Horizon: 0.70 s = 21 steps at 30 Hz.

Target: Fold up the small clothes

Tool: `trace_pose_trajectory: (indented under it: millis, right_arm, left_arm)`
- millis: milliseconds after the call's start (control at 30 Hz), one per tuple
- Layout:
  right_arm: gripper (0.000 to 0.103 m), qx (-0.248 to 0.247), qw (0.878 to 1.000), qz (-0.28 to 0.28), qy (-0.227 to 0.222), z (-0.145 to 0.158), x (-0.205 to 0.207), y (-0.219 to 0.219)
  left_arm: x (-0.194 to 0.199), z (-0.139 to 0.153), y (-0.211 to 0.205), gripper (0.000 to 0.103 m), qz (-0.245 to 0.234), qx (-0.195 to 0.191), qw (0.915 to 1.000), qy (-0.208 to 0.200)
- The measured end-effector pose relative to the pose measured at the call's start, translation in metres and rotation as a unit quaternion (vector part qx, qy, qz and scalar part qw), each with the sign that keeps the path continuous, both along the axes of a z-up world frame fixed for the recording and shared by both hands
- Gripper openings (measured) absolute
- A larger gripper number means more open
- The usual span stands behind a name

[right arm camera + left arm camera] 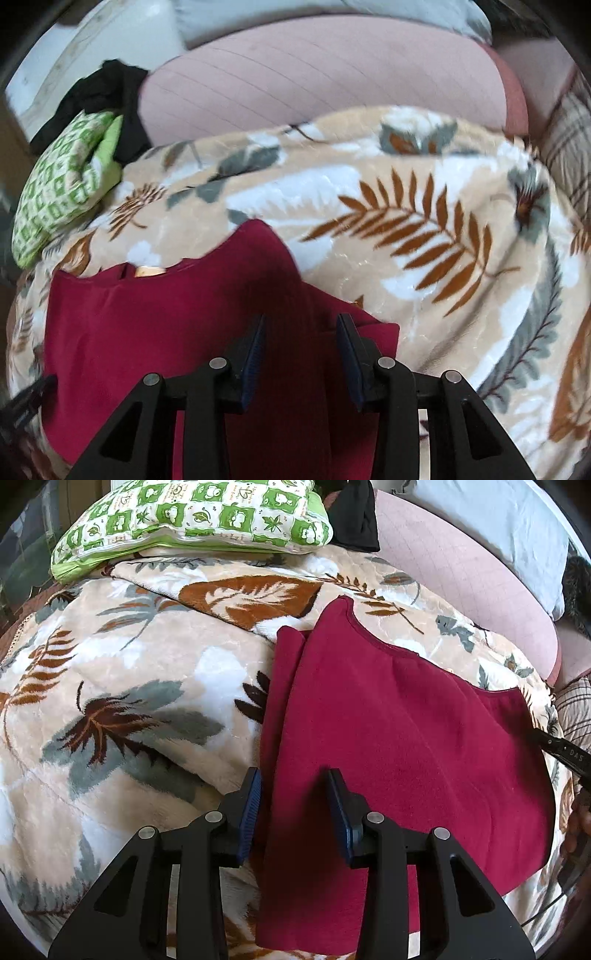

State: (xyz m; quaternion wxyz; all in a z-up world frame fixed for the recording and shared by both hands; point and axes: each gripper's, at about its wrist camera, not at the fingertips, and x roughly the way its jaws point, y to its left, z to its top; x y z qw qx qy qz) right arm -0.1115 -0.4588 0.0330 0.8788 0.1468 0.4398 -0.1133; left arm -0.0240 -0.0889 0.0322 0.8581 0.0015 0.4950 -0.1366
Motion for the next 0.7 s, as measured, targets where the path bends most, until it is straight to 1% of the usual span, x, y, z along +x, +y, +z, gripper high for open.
trace_pose_trajectory:
  millis: [67, 133, 200, 233, 333, 467, 533, 667, 700]
  right_arm:
    - [0.037, -0.006, 1.0, -0.001, 0.006, 0.003, 0.0, 0.0]
    - [0.037, 0.001, 1.0, -0.008, 0.015, 0.0, 0.001, -0.004]
    - [0.037, 0.003, 0.999, -0.017, 0.027, -0.008, 0.0, -0.004]
    - [0.037, -0.003, 0.999, -0.019, 0.033, -0.012, -0.001, -0.002]
    - [0.037, -0.04, 0.998, -0.025, 0.036, -0.017, -0.007, 0.003]
    - [0.037, -0.075, 0.996, -0.023, 0.04, -0.006, -0.019, 0.008]
    - [0.037, -0.086, 0.996, -0.017, 0.03, 0.003, -0.028, 0.012]
    - [0.039, -0.105, 0.994, -0.003, 0.019, 0.019, -0.044, 0.021]
    - [0.039, -0.11, 0.994, 0.0, 0.015, 0.022, -0.048, 0.023]
  left_arm:
    - [-0.001, 0.0, 0.0, 0.036, 0.0, 0.0, 1.0, 0.001]
    - [-0.001, 0.0, 0.0, 0.036, -0.002, 0.001, 1.0, -0.001]
    - [-0.002, -0.001, -0.001, 0.041, -0.003, 0.006, 1.0, -0.004]
    - [-0.002, -0.002, -0.002, 0.045, -0.003, 0.012, 0.9999, -0.004]
    - [-0.004, -0.002, -0.001, 0.046, -0.003, 0.014, 0.9999, -0.006]
    - [-0.009, 0.006, -0.003, 0.046, -0.007, 0.021, 0.9997, -0.009]
    - [-0.014, 0.013, -0.005, 0.046, -0.01, 0.019, 0.9996, -0.02]
    - [-0.026, 0.033, -0.012, 0.046, -0.019, 0.017, 0.9981, -0.055]
    - [-0.027, 0.036, -0.014, 0.046, -0.023, 0.016, 0.9979, -0.058]
